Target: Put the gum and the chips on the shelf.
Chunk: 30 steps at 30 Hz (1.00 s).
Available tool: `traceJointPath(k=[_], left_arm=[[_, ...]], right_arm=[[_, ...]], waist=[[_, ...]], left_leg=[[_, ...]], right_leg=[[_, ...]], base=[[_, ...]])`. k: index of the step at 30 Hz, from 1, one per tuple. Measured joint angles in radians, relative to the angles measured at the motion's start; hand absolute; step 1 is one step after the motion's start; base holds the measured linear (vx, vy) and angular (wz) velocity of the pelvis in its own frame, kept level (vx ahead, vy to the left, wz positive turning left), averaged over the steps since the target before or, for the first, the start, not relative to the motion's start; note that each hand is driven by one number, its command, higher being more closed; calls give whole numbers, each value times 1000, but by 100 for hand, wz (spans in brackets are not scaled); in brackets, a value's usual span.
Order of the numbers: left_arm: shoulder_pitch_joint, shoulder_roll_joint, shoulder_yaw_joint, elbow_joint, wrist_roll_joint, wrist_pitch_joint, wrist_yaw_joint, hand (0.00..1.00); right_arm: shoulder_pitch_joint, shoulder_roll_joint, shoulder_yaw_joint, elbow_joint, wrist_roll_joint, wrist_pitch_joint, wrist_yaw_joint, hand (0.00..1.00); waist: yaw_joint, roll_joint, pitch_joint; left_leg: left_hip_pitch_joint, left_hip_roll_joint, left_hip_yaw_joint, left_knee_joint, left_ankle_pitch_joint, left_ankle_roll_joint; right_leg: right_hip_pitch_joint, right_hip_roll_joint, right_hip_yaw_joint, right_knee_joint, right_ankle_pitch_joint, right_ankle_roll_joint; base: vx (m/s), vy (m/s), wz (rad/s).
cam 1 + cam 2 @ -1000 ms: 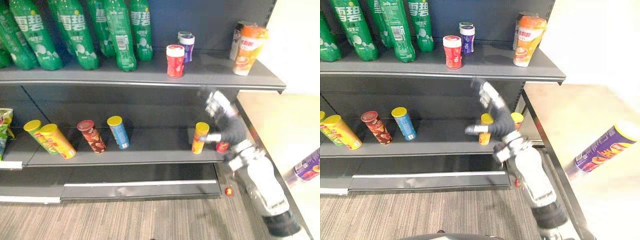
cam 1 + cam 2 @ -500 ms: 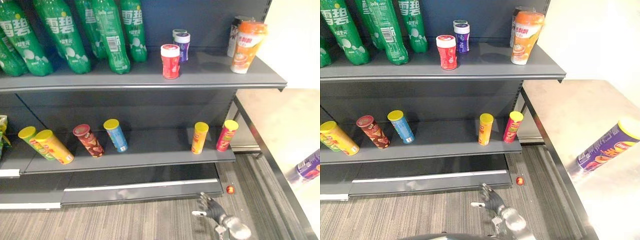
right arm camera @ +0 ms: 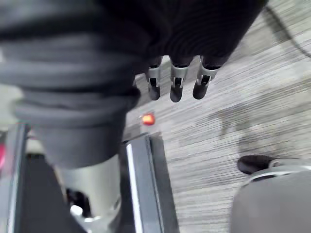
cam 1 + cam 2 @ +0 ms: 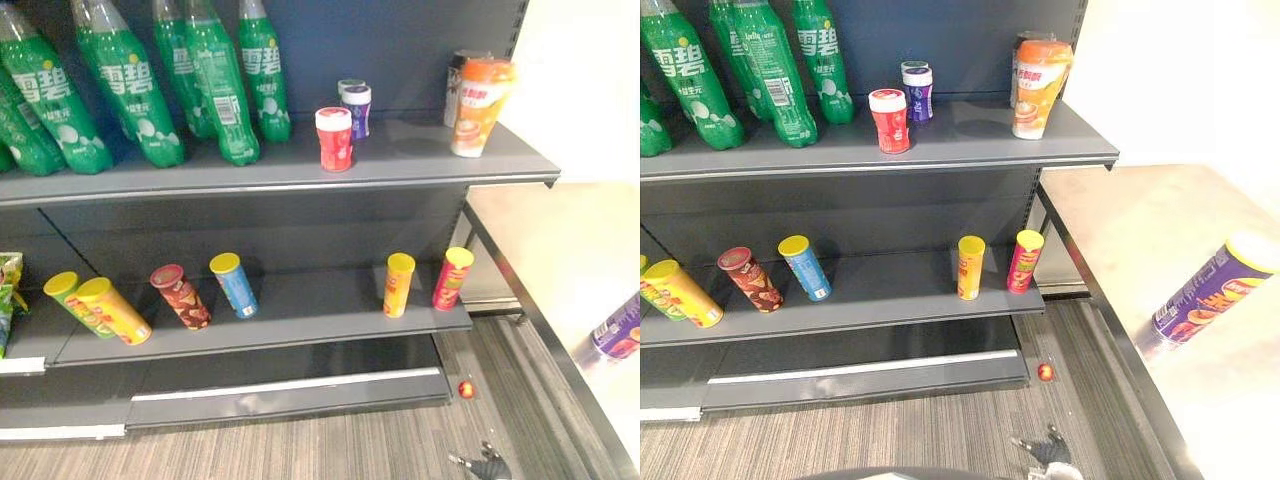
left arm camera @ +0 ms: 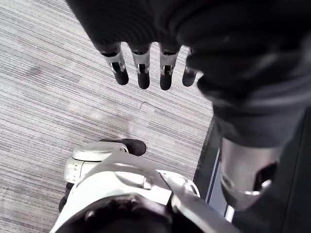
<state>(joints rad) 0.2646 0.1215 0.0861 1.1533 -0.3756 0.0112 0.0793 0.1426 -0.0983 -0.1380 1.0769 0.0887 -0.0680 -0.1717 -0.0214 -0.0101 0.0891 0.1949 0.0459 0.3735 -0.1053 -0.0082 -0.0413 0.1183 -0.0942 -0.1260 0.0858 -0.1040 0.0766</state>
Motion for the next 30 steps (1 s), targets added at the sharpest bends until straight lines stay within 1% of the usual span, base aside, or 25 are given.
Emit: traceJointPath(k=[2,3,4,5,6,7,10,11,12,13,14,15,16,18,20,21,22,23,24,25,26,27,28,29,30], left_arm=[[1,0,0,0,3,2,-3,0],[-5,2,0,0,7,11,-7,0],[-13,3,3,-1,8,22,-15,0],[-16,2,9,-1,8,24,-20,0],[-16,-4,31,-2,8,26,-37,0],[-10,-11,41,-3,5,37,-54,0],[-11,-6,43,-15,-2,37,-57,0],[-15,0,43,-20,-14,35,-58,0],[-27,7,42,-19,-17,35,-63,0],[-33,11,39,-19,-17,35,-66,0],[-58,20,38,-20,-17,34,-69,0],[-88,25,37,-19,-17,33,-73,0],[-100,23,35,-17,-14,32,-76,0],[-124,-1,35,-19,-21,33,-86,0],[-124,-8,35,-20,-46,32,-86,0],[-123,-9,35,-20,-47,32,-86,0],[-123,-17,37,-20,-47,31,-85,0],[-123,-17,38,-20,-48,31,-85,0],[-123,-16,39,-20,-49,30,-85,0],[-123,-4,42,-23,-55,23,-85,0],[-123,5,50,-24,-56,20,-85,0],[-121,14,76,-30,-84,20,-85,0],[-119,12,94,-37,-111,11,-82,0],[-112,11,107,-45,-121,-4,-81,0],[-113,8,121,-61,-138,-22,-83,0]], right_arm=[[45,13,-34,-1,33,11,-20,0],[76,27,-68,-2,49,13,-33,0],[107,42,-100,-3,58,12,-40,0],[121,49,-115,-6,70,12,-41,0],[143,70,-146,-19,80,12,-45,0],[161,81,-182,-45,87,5,-52,0],[153,93,-202,-49,84,-13,-54,0],[151,99,-208,-47,69,-23,-50,0],[145,103,-211,-42,63,-33,-46,0],[145,106,-213,-41,63,-35,-44,0],[146,113,-221,-38,63,-37,-39,0],[138,114,-231,-28,63,-40,-37,0],[132,114,-236,-26,63,-42,-37,0],[113,94,-241,-26,63,-47,-39,0],[106,89,-240,-27,63,-48,-39,0],[102,82,-239,-26,42,-48,-38,0],[100,76,-235,-24,28,-47,-38,0],[98,77,-234,-21,28,-47,-39,0],[96,77,-235,-20,28,-47,-41,0],[95,83,-235,-19,29,-47,-43,0],[95,91,-235,-18,29,-46,-45,0],[97,98,-225,-13,29,-47,-50,0],[96,94,-215,-8,30,-47,-56,0],[96,91,-209,-8,30,-48,-60,0],[98,76,-203,-7,30,-48,-61,0]], waist=[[-6,-2,3],[-8,-10,9],[-13,-10,33],[-17,-11,45],[-26,-12,67],[-31,0,80],[-30,11,83],[-28,8,84],[-29,2,86],[-29,-1,86],[-30,-13,83],[-34,-17,90],[-32,-15,95],[-40,22,115],[-51,25,116],[-55,39,109],[-55,38,108],[-55,41,105],[-57,38,106],[-57,22,107],[-55,3,109],[-47,-14,108],[-46,-15,107],[-45,-10,107],[-29,3,102]], left_leg=[[6,-8,35,0,-10,3],[9,-13,63,0,-19,12],[21,-16,94,0,-24,14],[25,-17,114,0,-25,15],[36,-14,166,0,-28,13],[38,4,263,1,-34,20],[59,51,415,1,-48,11],[73,79,489,2,-48,-6],[85,97,548,5,-43,-27],[88,102,574,7,-43,-35],[90,98,614,7,-32,-53],[96,93,645,8,-24,-57],[104,97,660,8,-20,-59],[128,109,689,7,-14,-67],[142,114,694,7,-13,-71],[151,116,706,8,-10,-74],[159,124,718,8,-3,-87],[160,125,719,8,-1,-90],[160,131,722,9,-1,-91],[158,153,729,69,-14,-109],[152,170,729,132,-30,-116],[121,241,710,305,-86,-107],[87,327,652,485,-118,-62],[64,363,599,565,-118,-34],[-10,417,458,715,-93,22]], right_leg=[[-47,-10,36,72,-34,12],[-68,-12,63,92,-43,24],[-77,-14,84,103,-42,32],[-83,-18,84,106,-41,38],[-91,-40,47,106,-45,35],[-112,-83,-77,117,-48,19],[-143,-131,-289,191,-34,-35],[-142,-147,-397,238,-25,-55],[-128,-167,-482,260,-23,-57],[-116,-175,-509,258,-15,-62],[-88,-186,-537,222,74,-66],[-78,-174,-526,167,83,-25],[-76,-163,-527,153,83,-25],[-54,-126,-513,102,83,-25],[-38,-105,-497,67,83,-25],[-25,-90,-488,43,83,-25],[-25,-76,-469,29,83,-25],[-26,-72,-465,25,83,-25],[-28,-65,-461,20,82,-24],[-30,-64,-448,19,72,-28],[-30,-65,-438,20,61,-23],[-31,-64,-418,17,40,-15],[-28,-49,-398,15,33,-25],[-27,-37,-378,11,27,-30],[-27,-23,-334,4,15,-41]], base=[[-39,64,-60],[-3,66,-68],[-3,68,-67],[-11,87,-80],[-54,129,-139],[-44,134,-169],[-5,61,-181],[19,-19,-191],[14,-26,-179],[61,-57,-145],[97,-109,-113],[115,-143,-99],[79,-160,-82],[44,-111,-58],[44,-87,-28],[27,-88,-42],[0,-61,-42],[-9,-70,-37],[-11,-53,-21],[8,-58,-23],[24,-90,-44],[14,-104,-57],[-11,-119,-60],[-46,-108,-70],[-5,-9,-95]])
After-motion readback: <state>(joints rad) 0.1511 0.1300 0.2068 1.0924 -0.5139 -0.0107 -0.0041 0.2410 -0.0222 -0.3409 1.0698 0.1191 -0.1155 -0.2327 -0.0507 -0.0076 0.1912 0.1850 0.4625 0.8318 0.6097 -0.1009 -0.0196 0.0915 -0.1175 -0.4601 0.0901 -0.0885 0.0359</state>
